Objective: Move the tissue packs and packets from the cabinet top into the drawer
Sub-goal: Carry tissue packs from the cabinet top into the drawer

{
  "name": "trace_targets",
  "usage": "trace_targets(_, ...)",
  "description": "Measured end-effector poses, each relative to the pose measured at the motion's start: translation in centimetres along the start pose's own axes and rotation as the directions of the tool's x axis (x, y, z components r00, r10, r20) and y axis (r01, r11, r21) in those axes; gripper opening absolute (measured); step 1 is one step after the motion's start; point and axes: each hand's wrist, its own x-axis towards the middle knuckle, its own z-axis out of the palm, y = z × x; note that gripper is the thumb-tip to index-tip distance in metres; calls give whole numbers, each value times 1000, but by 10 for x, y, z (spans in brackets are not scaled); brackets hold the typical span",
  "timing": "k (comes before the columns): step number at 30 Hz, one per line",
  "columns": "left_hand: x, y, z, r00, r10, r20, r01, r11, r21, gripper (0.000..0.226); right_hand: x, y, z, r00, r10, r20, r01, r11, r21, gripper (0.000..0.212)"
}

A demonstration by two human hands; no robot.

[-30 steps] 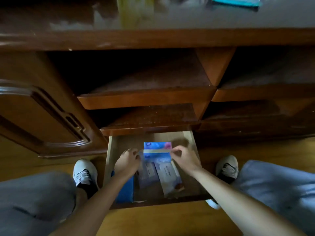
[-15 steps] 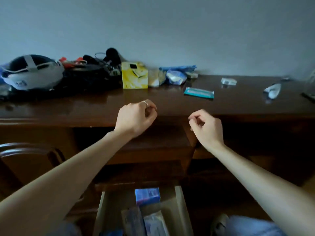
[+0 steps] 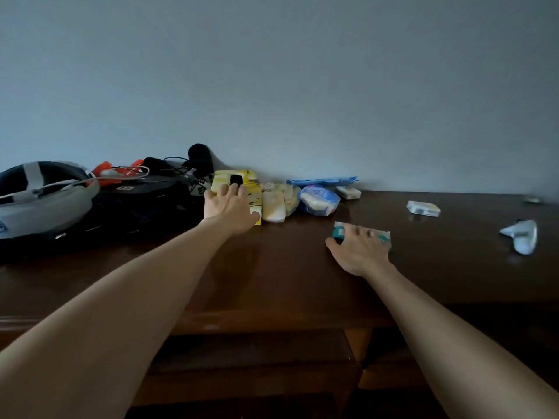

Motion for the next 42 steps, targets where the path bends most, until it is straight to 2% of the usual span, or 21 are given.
trace_targets(4, 13, 1, 19, 991, -28, -128, 43, 992, 121, 81, 21, -20, 5, 997, -74, -33, 71, 995, -76, 58)
trace_targets(9, 32, -14, 6, 987, 71, -142, -38, 974, 223, 93, 32, -29, 7, 984, -130, -121, 109, 980, -167, 65)
trace_targets(13, 10, -20, 7, 994, 64, -92, -49, 986, 162, 108, 23, -29, 7, 986, -137, -100, 128, 988, -88, 63)
trace_targets(16, -17, -22, -3, 994, 61, -87, -54, 995, 86, 111, 5, -30, 4, 987, -144, -69, 139, 988, -73, 62)
trace_targets(19, -55, -19, -20, 994, 57, -90, -54, 998, 44, 112, -27, -35, 1, 974, -219, -57, 216, 975, -52, 58)
trace_targets(22, -103, -15, -37, 989, 71, -131, -72, 997, -4, 111, -68, -40, -5, 963, -252, -91, 250, 968, -34, 57)
trace_targets(25, -157, -13, -54, 966, 106, -237, -115, 993, -24, 109, -116, -40, -9, 943, -284, -171, 288, 958, -4, 53)
trace_targets(28, -215, -14, -68, 917, 165, -363, -204, 976, -72, 99, -166, -33, -5, 880, -331, -341, 397, 906, 145, 40)
trace_targets(29, -237, -15, -70, 895, 177, -410, -236, 967, -99, 97, -183, -29, -4, 865, -318, -389, 438, 857, 273, 38)
trace_targets(31, -284, -17, -68, 836, 237, -495, -333, 936, -114, 96, -218, -20, -3, 864, -234, -445, 471, 689, 551, 35)
trace_targets(33, -336, -21, -55, 767, 380, -517, -479, 875, -68, 95, -251, -3, 2, 867, -170, -469, 471, 586, 659, 35)
trace_targets(35, -387, -24, -33, 713, 526, -463, -609, 792, -38, 94, -280, 18, 21, 912, -140, -386, 398, 535, 746, 35)
trace_targets(38, -452, -25, 19, 666, 670, -327, -724, 686, -72, 92, -310, 44, 71, 991, -85, -106, 135, 530, 837, 36)
trace_targets(40, -483, -25, 59, 647, 733, -210, -760, 640, -111, 94, -326, 58, 106, 994, -49, 97, -55, 537, 842, 38)
trace_targets(42, -502, -28, 96, 688, 725, -29, -721, 678, -145, 99, -338, 69, 141, 948, -38, 316, -239, 571, 786, 41)
